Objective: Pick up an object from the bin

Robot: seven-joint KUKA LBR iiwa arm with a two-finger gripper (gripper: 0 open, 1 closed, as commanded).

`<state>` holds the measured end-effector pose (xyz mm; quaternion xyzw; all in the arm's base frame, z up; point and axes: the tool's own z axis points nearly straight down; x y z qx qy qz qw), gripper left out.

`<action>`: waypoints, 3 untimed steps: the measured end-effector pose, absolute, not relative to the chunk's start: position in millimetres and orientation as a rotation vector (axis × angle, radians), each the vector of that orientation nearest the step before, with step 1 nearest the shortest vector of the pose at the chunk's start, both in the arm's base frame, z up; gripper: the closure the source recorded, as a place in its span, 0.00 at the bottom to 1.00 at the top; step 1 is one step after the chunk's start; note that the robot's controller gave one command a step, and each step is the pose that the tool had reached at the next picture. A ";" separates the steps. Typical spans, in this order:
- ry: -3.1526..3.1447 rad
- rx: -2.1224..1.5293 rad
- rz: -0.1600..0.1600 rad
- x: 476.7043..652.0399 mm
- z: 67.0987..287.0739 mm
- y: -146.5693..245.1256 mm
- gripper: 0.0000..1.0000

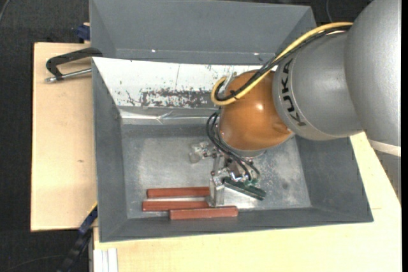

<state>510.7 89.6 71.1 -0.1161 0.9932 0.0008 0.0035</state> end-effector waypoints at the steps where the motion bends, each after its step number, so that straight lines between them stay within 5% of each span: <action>1: 3.115 -0.360 0.002 510.7 71.2 89.0 1.00; 2: 3.109 -0.342 0.002 509.1 199.6 77.8 1.00; 3: 3.097 -0.415 -0.001 521.2 364.0 57.5 1.00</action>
Offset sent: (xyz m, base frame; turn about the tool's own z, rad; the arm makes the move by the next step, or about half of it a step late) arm 0.0000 0.0000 0.0000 0.0000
